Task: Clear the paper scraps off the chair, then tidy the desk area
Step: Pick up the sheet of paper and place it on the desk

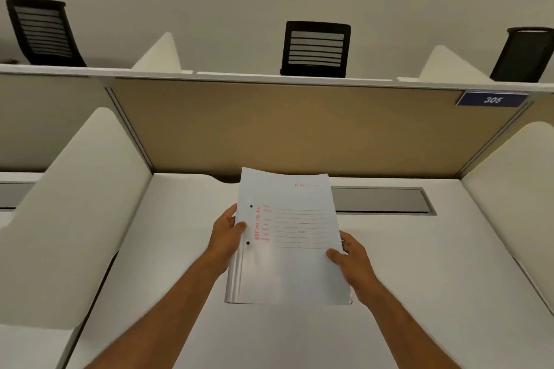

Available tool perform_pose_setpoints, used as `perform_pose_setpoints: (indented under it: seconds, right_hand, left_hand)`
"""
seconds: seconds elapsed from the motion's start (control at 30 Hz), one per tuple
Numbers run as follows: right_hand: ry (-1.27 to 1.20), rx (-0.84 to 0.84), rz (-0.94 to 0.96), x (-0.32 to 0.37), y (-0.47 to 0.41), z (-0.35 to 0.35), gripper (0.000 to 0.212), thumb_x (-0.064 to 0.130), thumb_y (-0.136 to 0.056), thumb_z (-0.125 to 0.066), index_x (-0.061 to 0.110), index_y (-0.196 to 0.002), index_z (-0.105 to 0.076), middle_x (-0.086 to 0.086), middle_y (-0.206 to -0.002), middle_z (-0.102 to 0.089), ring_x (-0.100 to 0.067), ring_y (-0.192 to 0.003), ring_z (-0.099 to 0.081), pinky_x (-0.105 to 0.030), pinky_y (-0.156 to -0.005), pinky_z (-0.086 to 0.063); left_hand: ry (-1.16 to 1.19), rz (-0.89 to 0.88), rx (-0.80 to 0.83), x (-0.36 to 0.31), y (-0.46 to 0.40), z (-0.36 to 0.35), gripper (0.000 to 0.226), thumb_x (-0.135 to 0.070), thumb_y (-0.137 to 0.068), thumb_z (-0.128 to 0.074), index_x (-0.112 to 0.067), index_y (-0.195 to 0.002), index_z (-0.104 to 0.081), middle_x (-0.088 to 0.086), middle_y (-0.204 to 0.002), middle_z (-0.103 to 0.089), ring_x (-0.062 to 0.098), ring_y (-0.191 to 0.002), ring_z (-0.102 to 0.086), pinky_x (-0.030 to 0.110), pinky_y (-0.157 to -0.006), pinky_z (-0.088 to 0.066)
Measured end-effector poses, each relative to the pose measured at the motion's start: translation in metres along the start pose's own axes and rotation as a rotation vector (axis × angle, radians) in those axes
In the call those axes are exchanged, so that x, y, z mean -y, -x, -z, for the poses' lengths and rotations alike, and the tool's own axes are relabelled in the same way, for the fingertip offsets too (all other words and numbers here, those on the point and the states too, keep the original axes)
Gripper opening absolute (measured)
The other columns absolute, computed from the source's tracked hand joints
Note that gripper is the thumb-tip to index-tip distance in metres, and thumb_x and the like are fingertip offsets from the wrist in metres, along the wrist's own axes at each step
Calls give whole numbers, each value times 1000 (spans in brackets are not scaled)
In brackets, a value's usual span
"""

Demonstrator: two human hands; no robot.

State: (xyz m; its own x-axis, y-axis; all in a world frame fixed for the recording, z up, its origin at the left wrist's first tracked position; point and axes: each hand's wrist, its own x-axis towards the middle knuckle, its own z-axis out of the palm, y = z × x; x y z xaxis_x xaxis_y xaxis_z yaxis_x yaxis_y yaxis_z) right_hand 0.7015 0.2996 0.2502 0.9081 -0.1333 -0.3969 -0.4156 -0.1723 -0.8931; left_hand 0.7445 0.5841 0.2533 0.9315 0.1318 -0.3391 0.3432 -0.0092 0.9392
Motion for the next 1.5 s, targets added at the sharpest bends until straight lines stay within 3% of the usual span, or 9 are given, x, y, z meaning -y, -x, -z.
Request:
perform_pose_setpoints:
  seconds: [0.3, 0.5, 0.73, 0.93, 1.03, 1.17, 1.33, 1.5]
  right_hand:
    - [143, -72, -122, -46, -159, -52, 42, 0, -88, -65, 14, -128, -60, -7, -119, -69, -28, -106, -67, -47, -95, -54]
    - [256, -56, -170, -72, -239, -65, 44, -1, -87, -66, 11, -129, -60, -9, -118, -70, -25, -102, -67, -31, -86, -52]
    - [306, -96, -220, -104, -286, -88, 46, 0, -89, -65, 9, -133, -55, -12, -126, -64, -26, -109, -61, -30, -88, -48]
    - [328, -174, -172, -117, -286, -93, 46, 2, -90, -64, 11, -134, -55, -12, -127, -66, -19, -104, -59, -28, -87, -47]
    - [391, -157, -145, -113, -281, -93, 52, 3, -89, -65, 11, -139, -51, -12, -132, -63, -28, -118, -59, -33, -96, -48]
    - [526, -150, -146, -97, -261, -86, 66, 13, -96, -60, 5, -153, -28, -16, -150, -44, -33, -139, -37, -43, -114, -36]
    - [617, -103, -6, -71, -220, -68, 68, 20, -100, -56, 9, -156, -19, -13, -160, -29, -28, -149, -22, -41, -117, -27]
    - [643, -74, 170, -42, -166, -46, 66, 24, -101, -55, 11, -156, -21, -11, -161, -28, -25, -150, -20, -38, -118, -24]
  left_hand:
    - [-64, 113, 11, 62, -155, -8, 44, -7, -101, -55, -27, -140, -53, 2, -129, -67, 26, -109, -69, 40, -83, -60]
    - [-149, 166, 24, 100, -224, -15, 47, -3, -98, -59, -24, -140, -54, 5, -133, -64, 30, -115, -65, 47, -93, -55]
    - [-284, 211, 15, 138, -273, -20, 43, -4, -98, -60, -22, -137, -54, 9, -133, -62, 23, -108, -60, 46, -93, -55]
    - [-433, 252, 41, 147, -279, -34, 54, -4, -96, -63, -10, -146, -43, 13, -145, -52, 35, -130, -53, 50, -105, -49]
    - [-496, 247, 43, 141, -270, -37, 52, -6, -96, -63, -9, -143, -42, 12, -147, -47, 35, -130, -52, 47, -100, -53]
    - [-554, 155, 80, 125, -249, -33, 45, -13, -96, -64, -13, -139, -47, 13, -140, -52, 37, -124, -57, 55, -97, -54]
    - [-584, 38, 61, 88, -204, -33, 48, -16, -96, -65, -19, -140, -46, 11, -140, -54, 34, -125, -57, 48, -99, -52]
    - [-606, -28, 49, 53, -143, -39, 61, -18, -98, -63, -18, -152, -35, 7, -153, -46, 30, -137, -48, 45, -107, -44]
